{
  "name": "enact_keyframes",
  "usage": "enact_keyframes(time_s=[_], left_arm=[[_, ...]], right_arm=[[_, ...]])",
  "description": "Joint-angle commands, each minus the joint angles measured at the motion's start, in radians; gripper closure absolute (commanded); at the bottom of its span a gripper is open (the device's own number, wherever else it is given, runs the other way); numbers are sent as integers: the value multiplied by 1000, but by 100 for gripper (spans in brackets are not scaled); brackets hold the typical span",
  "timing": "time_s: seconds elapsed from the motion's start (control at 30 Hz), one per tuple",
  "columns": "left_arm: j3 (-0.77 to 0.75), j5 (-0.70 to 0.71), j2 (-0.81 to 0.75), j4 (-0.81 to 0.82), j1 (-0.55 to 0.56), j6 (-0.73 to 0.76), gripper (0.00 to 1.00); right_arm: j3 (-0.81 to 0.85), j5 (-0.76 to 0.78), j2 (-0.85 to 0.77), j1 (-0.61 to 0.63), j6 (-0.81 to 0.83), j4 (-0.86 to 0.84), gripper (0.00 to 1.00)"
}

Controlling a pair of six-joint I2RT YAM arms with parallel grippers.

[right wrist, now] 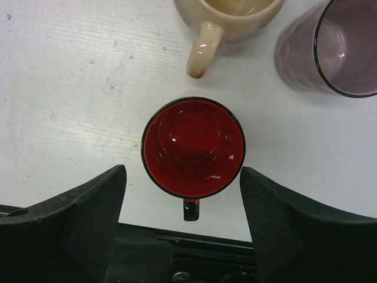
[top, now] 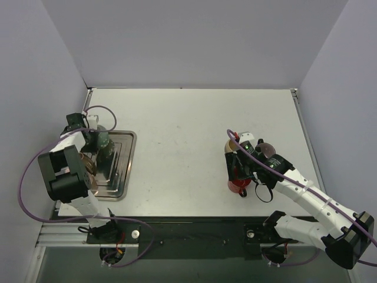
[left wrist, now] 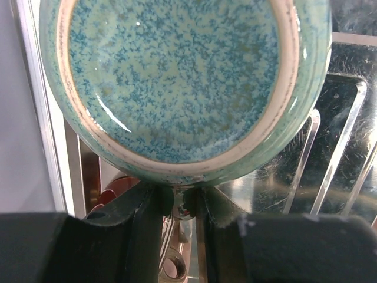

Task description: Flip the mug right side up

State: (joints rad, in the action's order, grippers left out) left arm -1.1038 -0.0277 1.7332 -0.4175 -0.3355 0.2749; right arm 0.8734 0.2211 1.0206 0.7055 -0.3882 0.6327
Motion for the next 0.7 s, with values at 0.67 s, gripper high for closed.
enact_keyframes(time_s=[0.67], left_arm=[[-283,-724,-521,-314,396,-250,100]], right_arm=[[-16,-101,-263,167,-77,-480,19]])
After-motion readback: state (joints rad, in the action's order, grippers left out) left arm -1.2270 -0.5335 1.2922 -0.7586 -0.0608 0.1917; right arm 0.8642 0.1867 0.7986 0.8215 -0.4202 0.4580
